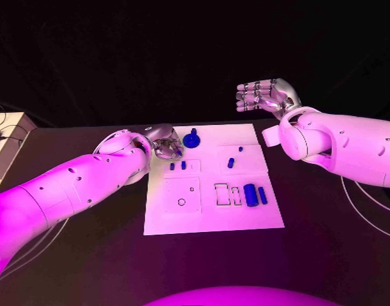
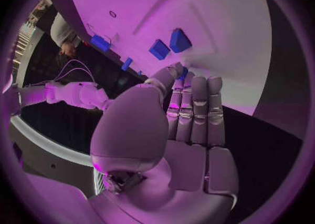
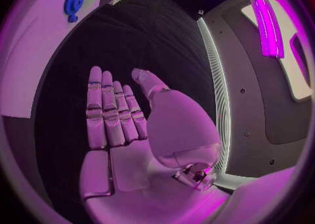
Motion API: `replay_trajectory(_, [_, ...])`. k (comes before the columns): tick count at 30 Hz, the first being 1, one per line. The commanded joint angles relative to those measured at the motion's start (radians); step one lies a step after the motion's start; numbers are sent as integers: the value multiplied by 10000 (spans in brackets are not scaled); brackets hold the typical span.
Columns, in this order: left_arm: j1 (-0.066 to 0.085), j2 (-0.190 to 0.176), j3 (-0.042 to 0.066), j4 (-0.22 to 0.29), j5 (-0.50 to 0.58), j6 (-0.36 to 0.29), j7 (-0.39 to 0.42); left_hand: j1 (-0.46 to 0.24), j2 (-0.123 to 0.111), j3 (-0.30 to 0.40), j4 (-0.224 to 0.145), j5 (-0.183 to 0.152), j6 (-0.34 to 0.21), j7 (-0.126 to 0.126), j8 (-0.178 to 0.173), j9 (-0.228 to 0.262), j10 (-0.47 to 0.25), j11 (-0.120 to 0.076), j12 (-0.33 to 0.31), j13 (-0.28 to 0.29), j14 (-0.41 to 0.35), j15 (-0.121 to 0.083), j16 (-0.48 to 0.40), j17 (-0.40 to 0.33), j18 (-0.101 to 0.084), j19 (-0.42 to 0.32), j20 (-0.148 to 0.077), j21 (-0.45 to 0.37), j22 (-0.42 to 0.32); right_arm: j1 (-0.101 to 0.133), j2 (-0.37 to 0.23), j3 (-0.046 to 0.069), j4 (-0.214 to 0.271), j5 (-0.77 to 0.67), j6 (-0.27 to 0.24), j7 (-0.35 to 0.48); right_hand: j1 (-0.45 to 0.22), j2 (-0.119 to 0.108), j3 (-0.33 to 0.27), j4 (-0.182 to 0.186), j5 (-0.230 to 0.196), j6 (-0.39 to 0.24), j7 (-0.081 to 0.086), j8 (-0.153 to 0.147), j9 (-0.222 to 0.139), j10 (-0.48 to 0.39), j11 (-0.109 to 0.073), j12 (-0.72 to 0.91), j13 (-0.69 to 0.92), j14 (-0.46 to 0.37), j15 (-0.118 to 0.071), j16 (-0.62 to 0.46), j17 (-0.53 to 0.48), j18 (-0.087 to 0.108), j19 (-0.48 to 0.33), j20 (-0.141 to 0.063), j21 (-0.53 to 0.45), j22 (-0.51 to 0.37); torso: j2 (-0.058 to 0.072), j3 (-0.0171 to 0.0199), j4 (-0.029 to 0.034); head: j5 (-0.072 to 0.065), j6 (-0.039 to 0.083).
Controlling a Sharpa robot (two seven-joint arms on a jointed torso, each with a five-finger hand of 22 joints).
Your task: Assemble the parts on the task board
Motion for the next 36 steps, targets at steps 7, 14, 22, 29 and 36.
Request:
replay_trajectory(7, [-24, 84, -14, -48, -154, 209, -215, 97, -4, -50, 53, -3, -68, -35, 31, 17, -53, -3, 41, 3, -5, 6, 25, 22, 98, 64, 0, -62, 53, -5, 7, 4, 8, -75, 155, 128, -37, -83, 59, 13, 52, 76, -2, -6, 11, 55, -10, 9, 14, -66, 15, -7, -8, 56, -32, -20, -37, 5, 3, -1, -4, -6, -3])
replay_trajectory(14, [-24, 86, -17, -86, -255, 351, -388, 140, 19, -71, 40, -6, -29, -38, 36, 20, -4, -22, 55, 11, -26, -3, 39, 30, 93, 64, -10, -70, 60, -6, -5, 3, 7, -75, 156, 124, -44, -88, 78, 18, 55, 130, -6, -2, 14, 92, -13, 11, 16, -68, 14, -7, -8, 54, -36, -19, -38, 5, 1, 2, -2, -9, -8])
replay_trajectory(22, [-24, 86, -19, -83, -349, 358, -590, 154, 47, -124, 20, -4, 14, -47, 36, 20, 41, -38, 57, 14, -25, -17, 48, 35, 80, 74, -30, -75, 71, -6, -2, 3, 4, -75, 167, 121, -44, -88, 78, 18, 55, 130, -6, -2, 14, 92, -13, 11, 16, -68, 14, -7, -8, 54, -36, -19, -38, 5, -3, -4, 1, -7, -18])
replay_trajectory(29, [-24, 79, -20, -58, -345, 216, -575, 180, 81, -175, -1, -6, 51, -46, 35, 19, 141, -73, 66, 27, 12, -45, 67, 49, 81, 116, -52, -80, 65, -6, 2, 3, 0, -75, 178, 118, -44, -88, 78, 18, 55, 130, -6, -2, 14, 92, -13, 11, 16, -68, 14, -7, -8, 54, -36, -19, -38, 5, 2, -7, 7, -6, -29])
replay_trajectory(36, [-24, 72, -22, -3, -190, 107, -295, 169, 64, -260, -12, -6, -67, -64, 25, 13, 145, -81, 63, 31, 1, -47, 68, 72, 53, 111, -62, -110, 60, -6, 3, 2, -8, -74, 183, 112, -44, -88, 78, 18, 55, 130, -6, -2, 14, 92, -13, 11, 16, -68, 14, -7, -8, 54, -36, -19, -38, 5, -5, -9, 3, -6, -61])
